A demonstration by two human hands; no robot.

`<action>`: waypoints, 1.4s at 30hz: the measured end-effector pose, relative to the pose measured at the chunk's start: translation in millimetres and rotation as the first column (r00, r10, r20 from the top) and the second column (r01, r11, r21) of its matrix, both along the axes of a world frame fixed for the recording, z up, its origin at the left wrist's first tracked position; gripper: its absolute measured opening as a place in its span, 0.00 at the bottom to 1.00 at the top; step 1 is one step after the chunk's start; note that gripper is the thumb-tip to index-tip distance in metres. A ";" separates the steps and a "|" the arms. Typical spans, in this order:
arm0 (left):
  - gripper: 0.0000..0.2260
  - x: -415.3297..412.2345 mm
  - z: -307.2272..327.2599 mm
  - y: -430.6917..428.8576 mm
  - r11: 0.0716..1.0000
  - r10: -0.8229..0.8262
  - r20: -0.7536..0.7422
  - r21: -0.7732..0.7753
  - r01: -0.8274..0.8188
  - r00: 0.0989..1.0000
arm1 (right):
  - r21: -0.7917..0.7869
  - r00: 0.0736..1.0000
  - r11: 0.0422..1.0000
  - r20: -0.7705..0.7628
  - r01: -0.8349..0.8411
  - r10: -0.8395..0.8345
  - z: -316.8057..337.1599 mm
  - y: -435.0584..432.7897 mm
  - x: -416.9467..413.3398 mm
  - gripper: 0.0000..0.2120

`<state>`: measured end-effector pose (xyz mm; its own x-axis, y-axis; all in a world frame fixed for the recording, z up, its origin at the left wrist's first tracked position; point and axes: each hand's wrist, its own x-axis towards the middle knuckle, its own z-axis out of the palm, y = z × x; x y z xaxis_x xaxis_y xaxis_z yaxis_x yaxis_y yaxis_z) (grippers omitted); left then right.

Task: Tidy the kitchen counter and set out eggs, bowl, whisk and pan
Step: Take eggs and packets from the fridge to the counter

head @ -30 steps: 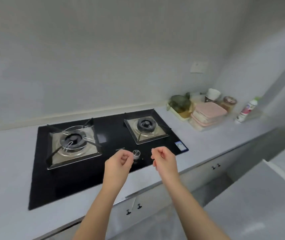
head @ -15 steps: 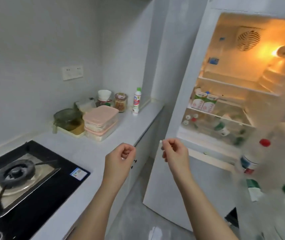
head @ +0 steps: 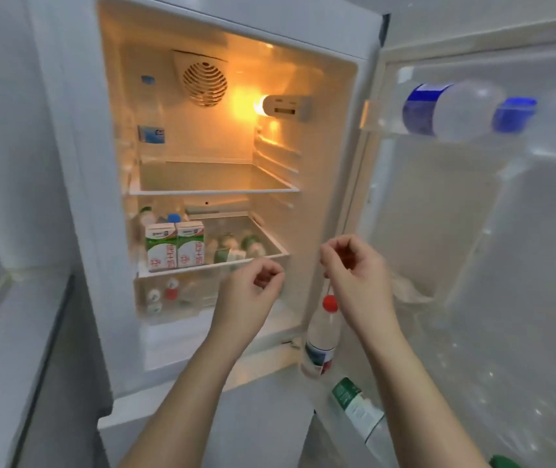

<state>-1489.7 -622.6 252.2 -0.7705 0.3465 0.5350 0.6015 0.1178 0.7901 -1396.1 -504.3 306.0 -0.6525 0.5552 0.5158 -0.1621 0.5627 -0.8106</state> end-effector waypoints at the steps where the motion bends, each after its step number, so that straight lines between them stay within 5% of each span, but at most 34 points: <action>1: 0.05 -11.1 6.4 20.1 0.998 -0.059 -0.017 -0.014 0.059 0.998 | 0.054 0.996 0.995 0.029 0.083 -0.084 5.1 13.8 -1.5 0.07; 5: 0.05 -35.0 29.6 85.9 0.967 -0.245 -0.131 -0.107 0.232 0.961 | 0.260 0.908 0.904 0.156 0.341 -0.388 14.4 57.5 3.6 0.04; 10: 0.05 -46.7 47.8 140.1 0.885 -0.442 -0.222 -0.267 0.382 0.869 | 0.422 0.752 0.794 0.312 0.438 -0.581 8.4 88.4 12.8 0.11; 18: 0.04 -58.1 45.7 166.4 0.722 -0.622 -0.191 -0.515 0.462 0.759 | 0.528 0.652 0.778 0.464 0.340 -0.600 -2.3 97.6 5.5 0.19; 25: 0.06 -64.6 37.9 166.0 0.692 -0.649 -0.127 -0.510 0.511 0.750 | 0.574 0.638 0.751 0.453 0.326 -0.623 -9.3 103.2 -2.5 0.10; 34: 0.04 -84.7 47.2 181.5 0.476 -0.814 -0.101 -0.679 0.559 0.572 | 0.606 0.555 0.704 0.463 0.371 -0.691 -9.6 96.1 -10.1 0.06; 42: 0.07 -93.1 38.3 185.6 0.501 -0.849 -0.133 -0.510 0.699 0.512 | 0.602 0.511 0.703 0.497 0.379 -0.701 -2.5 86.5 -11.5 0.01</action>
<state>-1582.9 -437.0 290.5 0.1152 0.9177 0.3801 0.7852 -0.3185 0.5310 -1407.6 -417.8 303.5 -0.5206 0.7867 0.3318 0.7561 0.6053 -0.2489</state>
